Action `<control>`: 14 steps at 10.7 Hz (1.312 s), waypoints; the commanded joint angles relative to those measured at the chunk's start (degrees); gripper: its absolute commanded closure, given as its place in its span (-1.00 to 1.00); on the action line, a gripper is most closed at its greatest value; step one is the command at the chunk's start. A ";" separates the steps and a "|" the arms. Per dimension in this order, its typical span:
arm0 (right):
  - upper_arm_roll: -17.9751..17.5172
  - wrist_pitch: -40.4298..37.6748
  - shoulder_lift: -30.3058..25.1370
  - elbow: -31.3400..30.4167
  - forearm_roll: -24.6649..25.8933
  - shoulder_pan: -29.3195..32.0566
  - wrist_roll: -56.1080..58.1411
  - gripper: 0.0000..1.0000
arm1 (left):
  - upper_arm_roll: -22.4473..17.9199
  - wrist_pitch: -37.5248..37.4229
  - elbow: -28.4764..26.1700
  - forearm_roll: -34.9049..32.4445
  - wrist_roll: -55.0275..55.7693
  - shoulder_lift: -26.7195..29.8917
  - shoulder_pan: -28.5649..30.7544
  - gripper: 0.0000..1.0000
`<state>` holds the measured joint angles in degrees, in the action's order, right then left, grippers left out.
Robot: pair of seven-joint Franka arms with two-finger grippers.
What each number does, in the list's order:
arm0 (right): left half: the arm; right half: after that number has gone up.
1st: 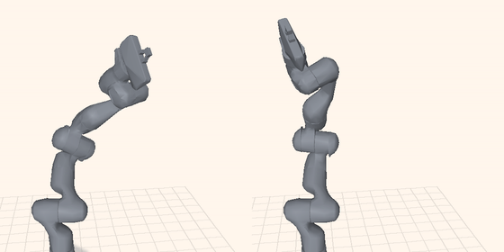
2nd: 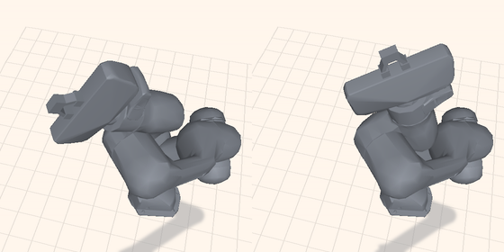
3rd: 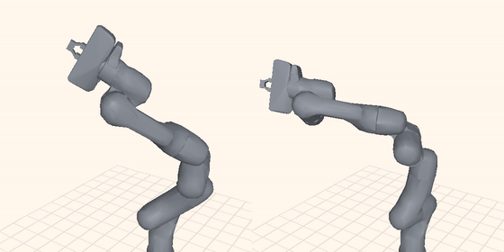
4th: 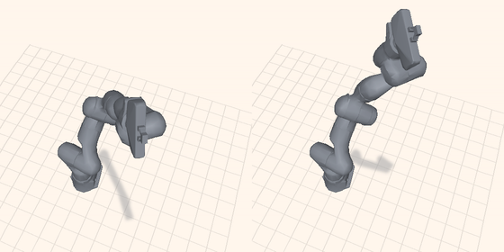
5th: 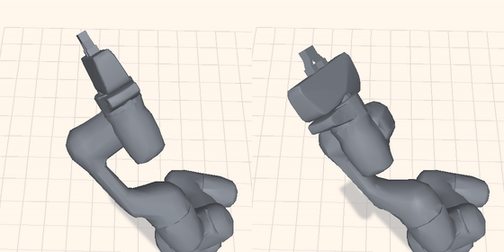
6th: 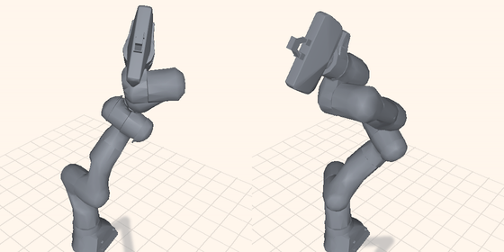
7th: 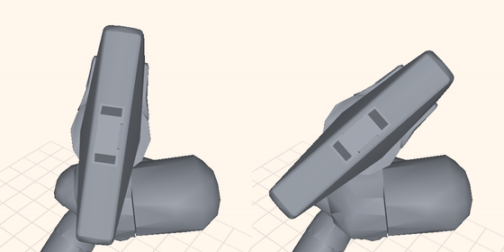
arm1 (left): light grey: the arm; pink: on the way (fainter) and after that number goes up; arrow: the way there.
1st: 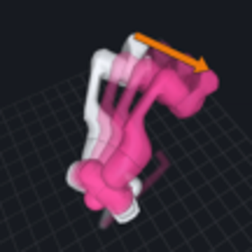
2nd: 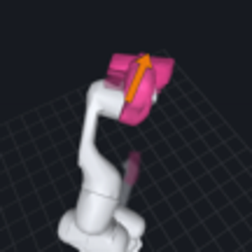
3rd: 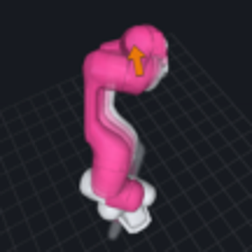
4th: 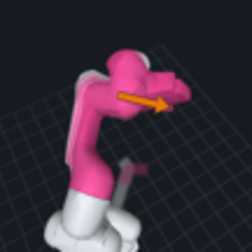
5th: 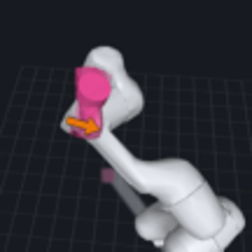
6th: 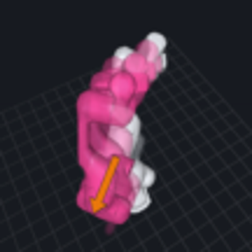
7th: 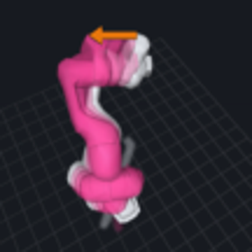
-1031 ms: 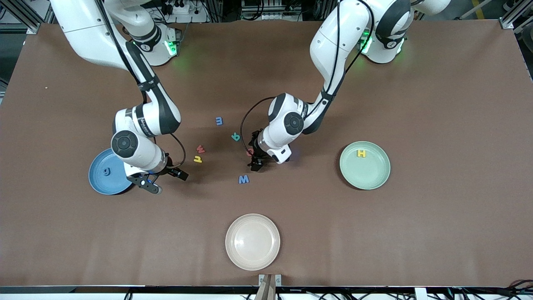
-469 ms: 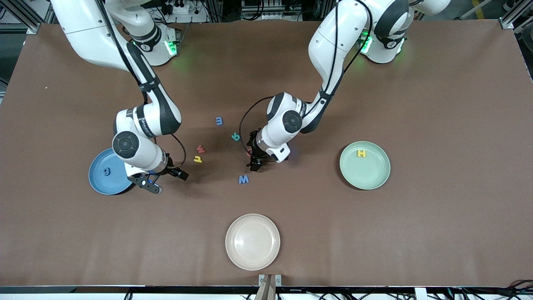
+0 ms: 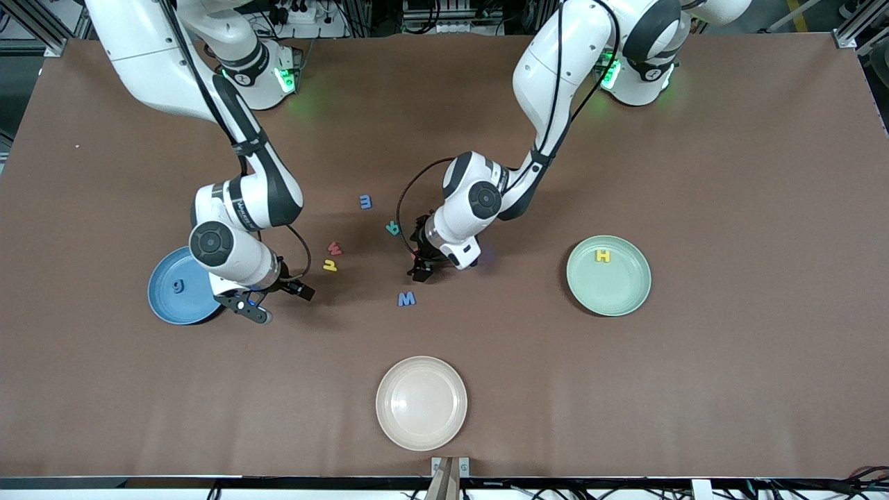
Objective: Sort upper and lower case letters into plates
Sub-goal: 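Grasp the pink letter with the left gripper while the right grasps the h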
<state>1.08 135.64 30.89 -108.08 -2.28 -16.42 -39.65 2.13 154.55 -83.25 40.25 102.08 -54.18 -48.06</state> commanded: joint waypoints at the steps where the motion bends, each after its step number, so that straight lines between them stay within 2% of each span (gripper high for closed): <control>1: -0.20 -0.20 1.89 2.00 -0.80 -2.12 1.94 -1.00 | 0.59 0.57 -4.81 -1.14 -1.89 1.71 0.43 -1.00; 4: -0.29 -0.20 2.59 1.39 -0.98 -5.55 3.00 -1.00 | 0.68 0.57 -5.96 -1.14 -2.06 2.41 0.43 -1.00; 5: -0.29 -0.20 2.51 0.51 -0.98 -6.25 3.44 -1.00 | 0.68 0.57 -5.96 -1.14 -2.15 2.41 0.43 -0.84; 6: -0.37 0.23 2.33 -0.45 -0.98 -6.52 5.44 -1.00 | 0.77 0.57 -5.96 -1.14 -2.15 2.41 0.43 -0.54; 8: -0.37 6.52 1.81 -4.74 -0.98 -6.70 7.73 -1.00 | 0.77 0.57 -5.87 -1.14 -2.24 2.41 0.43 -0.14; 9: -0.37 8.83 1.63 -6.68 -0.98 -6.70 8.45 -1.00 | 0.77 0.57 -5.79 -1.14 -2.24 2.33 0.43 -0.09; 11: -0.64 8.76 0.84 -7.14 -1.24 -6.52 8.10 -1.00 | 0.77 0.57 -5.78 -1.14 -2.24 2.32 0.43 0.16; 12: -0.64 8.24 0.23 -7.14 -3.07 -6.52 7.93 -1.00 | 0.77 0.57 -5.78 -1.14 -2.24 2.32 0.43 0.23; 14: -0.64 6.40 -0.66 -7.05 -6.16 -6.61 7.84 -1.00 | 0.77 0.57 -5.61 -1.22 -2.06 2.32 0.43 0.25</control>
<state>0.61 143.63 32.68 -113.69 -5.91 -23.11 -32.74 2.54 155.09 -86.63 40.23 100.36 -51.96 -47.89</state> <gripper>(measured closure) 0.000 0.568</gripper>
